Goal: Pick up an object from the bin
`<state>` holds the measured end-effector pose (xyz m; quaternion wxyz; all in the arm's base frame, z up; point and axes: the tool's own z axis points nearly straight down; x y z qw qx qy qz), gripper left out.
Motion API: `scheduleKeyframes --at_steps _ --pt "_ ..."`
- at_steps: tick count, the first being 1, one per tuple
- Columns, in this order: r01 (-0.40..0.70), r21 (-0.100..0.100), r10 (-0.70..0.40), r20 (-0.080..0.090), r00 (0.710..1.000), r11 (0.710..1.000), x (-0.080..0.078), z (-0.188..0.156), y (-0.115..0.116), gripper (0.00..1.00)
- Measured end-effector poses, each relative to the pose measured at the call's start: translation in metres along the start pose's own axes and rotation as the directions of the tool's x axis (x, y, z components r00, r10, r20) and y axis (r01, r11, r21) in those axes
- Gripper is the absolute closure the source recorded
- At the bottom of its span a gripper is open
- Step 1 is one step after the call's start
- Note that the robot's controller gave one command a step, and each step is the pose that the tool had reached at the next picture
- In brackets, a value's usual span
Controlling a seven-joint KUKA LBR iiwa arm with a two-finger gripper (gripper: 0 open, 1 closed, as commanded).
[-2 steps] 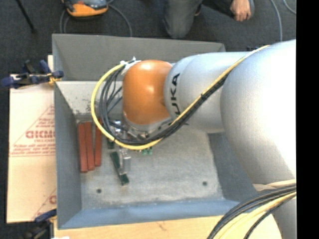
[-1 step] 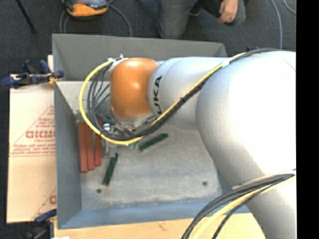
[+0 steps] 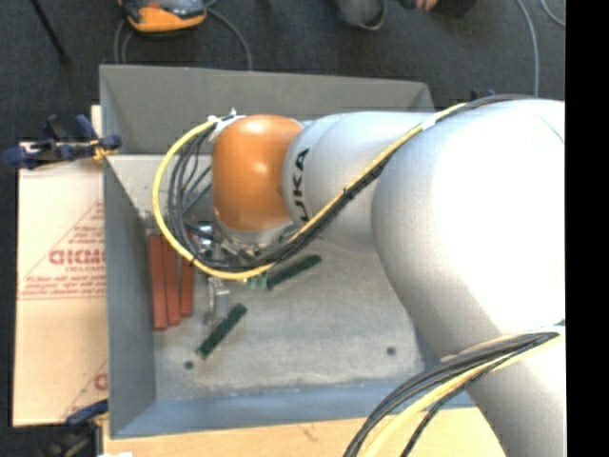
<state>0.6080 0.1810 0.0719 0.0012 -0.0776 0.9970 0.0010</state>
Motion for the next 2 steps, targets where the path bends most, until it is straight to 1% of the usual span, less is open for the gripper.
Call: scheduleKeyframes --at_steps 1,2 --pt "-0.001 0.0 0.001 0.0 1.0 1.0 0.0 0.0 0.0 0.0" --pt "0.023 0.001 -0.023 -0.003 1.0 1.0 0.007 -0.03 -0.026 0.0"
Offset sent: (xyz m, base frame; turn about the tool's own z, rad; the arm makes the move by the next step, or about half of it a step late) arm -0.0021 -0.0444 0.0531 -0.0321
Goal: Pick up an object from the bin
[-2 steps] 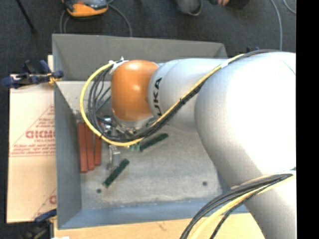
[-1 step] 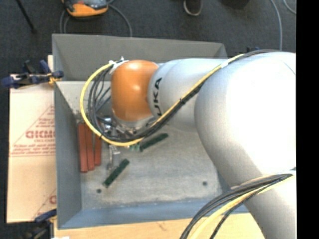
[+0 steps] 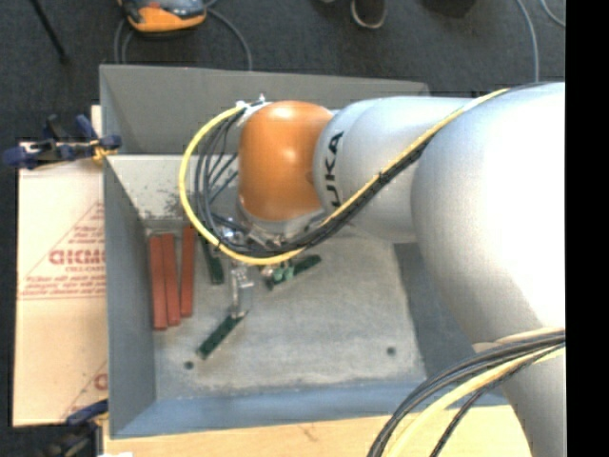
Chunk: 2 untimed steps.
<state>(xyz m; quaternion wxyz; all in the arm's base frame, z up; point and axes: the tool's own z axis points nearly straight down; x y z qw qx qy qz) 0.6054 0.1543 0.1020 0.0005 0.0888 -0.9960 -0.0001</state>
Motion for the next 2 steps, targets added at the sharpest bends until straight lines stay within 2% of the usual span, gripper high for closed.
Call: scheduleKeyframes --at_steps 1,2 --pt "0.005 0.001 -0.005 0.004 1.0 1.0 0.002 -0.012 -0.01 0.0" --pt "0.022 0.001 -0.022 0.001 1.0 1.0 0.013 -0.03 -0.012 0.0"
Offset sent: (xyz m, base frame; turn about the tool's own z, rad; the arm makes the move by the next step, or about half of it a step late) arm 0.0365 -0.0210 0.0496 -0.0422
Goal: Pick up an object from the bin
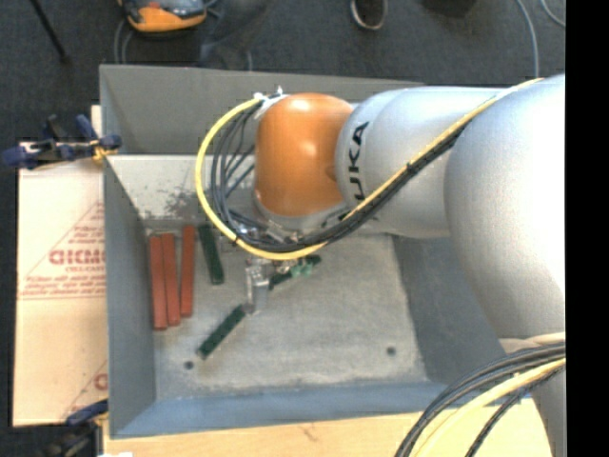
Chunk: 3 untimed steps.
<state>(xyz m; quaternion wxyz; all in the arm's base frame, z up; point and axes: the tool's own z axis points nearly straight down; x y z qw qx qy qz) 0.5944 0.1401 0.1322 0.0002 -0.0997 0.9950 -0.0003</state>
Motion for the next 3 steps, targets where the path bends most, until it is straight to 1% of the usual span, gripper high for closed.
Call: scheduleKeyframes --at_steps 1,2,3 --pt "-0.104 -0.002 0.104 0.008 0.994 0.995 -0.013 0.022 -0.023 0.0" --pt "-0.105 0.001 0.105 0.003 0.994 0.994 0.014 0.044 -0.003 0.0" --pt "-0.142 -0.001 0.142 0.0 0.99 0.99 0.035 0.055 -0.016 1.0"
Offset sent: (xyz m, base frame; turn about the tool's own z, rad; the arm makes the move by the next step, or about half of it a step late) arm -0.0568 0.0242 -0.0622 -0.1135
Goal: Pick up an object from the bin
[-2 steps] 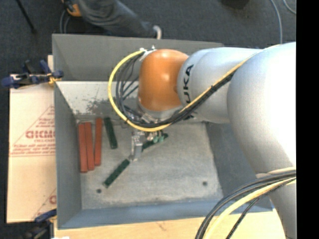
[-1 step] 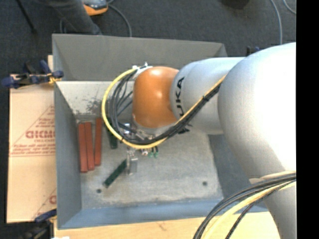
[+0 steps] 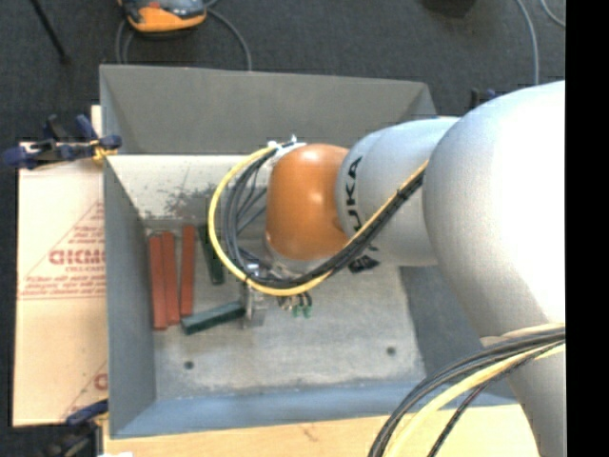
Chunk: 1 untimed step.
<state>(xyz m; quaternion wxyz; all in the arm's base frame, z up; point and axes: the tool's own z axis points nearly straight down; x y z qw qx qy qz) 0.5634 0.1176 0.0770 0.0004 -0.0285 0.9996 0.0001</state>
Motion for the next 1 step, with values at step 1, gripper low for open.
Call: scheduleKeyframes --at_steps 1 --pt "-0.001 -0.001 0.001 0.0 1.0 1.0 -0.0001 -0.0001 0.0002 1.0"
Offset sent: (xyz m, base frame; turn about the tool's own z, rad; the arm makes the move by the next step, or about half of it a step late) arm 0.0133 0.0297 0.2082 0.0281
